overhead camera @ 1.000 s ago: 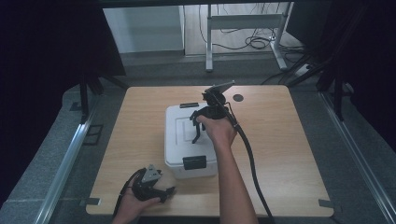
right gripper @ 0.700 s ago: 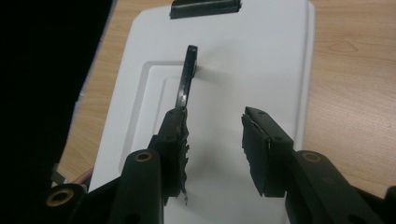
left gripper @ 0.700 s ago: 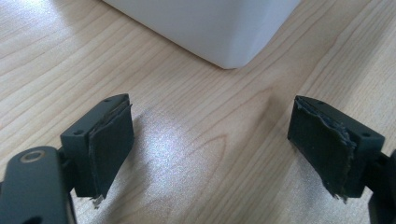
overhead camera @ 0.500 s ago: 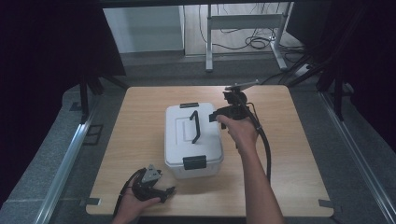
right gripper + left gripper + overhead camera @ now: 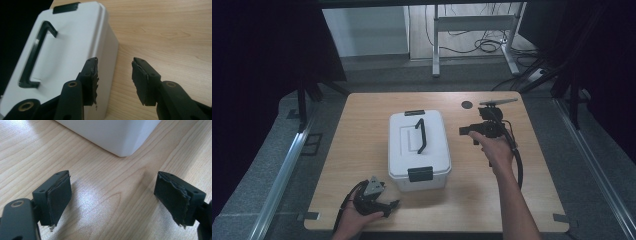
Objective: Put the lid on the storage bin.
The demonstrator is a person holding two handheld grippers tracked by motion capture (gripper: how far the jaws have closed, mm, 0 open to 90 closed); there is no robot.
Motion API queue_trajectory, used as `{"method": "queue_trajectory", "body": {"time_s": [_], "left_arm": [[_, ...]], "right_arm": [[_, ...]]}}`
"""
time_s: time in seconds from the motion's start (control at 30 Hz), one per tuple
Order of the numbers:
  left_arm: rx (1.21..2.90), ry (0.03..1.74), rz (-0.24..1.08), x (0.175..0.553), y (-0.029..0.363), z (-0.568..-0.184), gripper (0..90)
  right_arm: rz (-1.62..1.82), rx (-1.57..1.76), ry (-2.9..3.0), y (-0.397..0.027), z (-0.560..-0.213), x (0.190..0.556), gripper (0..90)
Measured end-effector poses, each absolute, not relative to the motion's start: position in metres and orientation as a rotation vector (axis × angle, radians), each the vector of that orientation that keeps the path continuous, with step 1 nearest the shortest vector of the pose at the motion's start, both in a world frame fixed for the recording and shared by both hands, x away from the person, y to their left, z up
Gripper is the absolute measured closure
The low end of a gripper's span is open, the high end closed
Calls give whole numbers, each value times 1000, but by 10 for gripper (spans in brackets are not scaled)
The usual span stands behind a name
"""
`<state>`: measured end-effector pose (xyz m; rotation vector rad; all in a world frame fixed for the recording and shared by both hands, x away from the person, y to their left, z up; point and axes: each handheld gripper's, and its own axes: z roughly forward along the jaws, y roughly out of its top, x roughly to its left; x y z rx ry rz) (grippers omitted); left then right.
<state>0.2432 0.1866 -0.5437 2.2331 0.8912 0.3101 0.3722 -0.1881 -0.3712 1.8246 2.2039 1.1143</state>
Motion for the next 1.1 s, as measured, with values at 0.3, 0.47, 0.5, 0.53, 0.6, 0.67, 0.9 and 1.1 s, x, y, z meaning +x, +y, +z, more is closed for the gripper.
{"method": "queue_trajectory", "body": {"time_s": [0.3, 0.47, 0.5, 0.53, 0.6, 0.67, 0.9, 1.1], "left_arm": [[2236, 890, 310, 243, 187, -544, 143], [2236, 891, 309, 243, 187, -544, 142], [2236, 891, 309, 243, 187, -544, 141], [2236, 891, 309, 243, 187, -544, 141], [2237, 891, 310, 243, 187, -544, 141], [2236, 891, 309, 243, 187, -544, 141], [2240, 889, 310, 243, 187, -543, 141], [2238, 889, 310, 244, 187, -543, 141]], "right_arm": [[1078, 1827, 2171, -218, -413, 360, 532], [1082, 1853, 2160, -228, -431, 357, 525], [1077, 1863, 2157, -232, -438, 354, 523], [1077, 1863, 2157, -232, -438, 354, 523], [1076, 1865, 2156, -235, -445, 352, 519], [1077, 1875, 2154, -238, -450, 349, 516], [1082, 1880, 2150, -243, -454, 347, 502], [1068, 1878, 2162, -240, -460, 347, 488]]}}
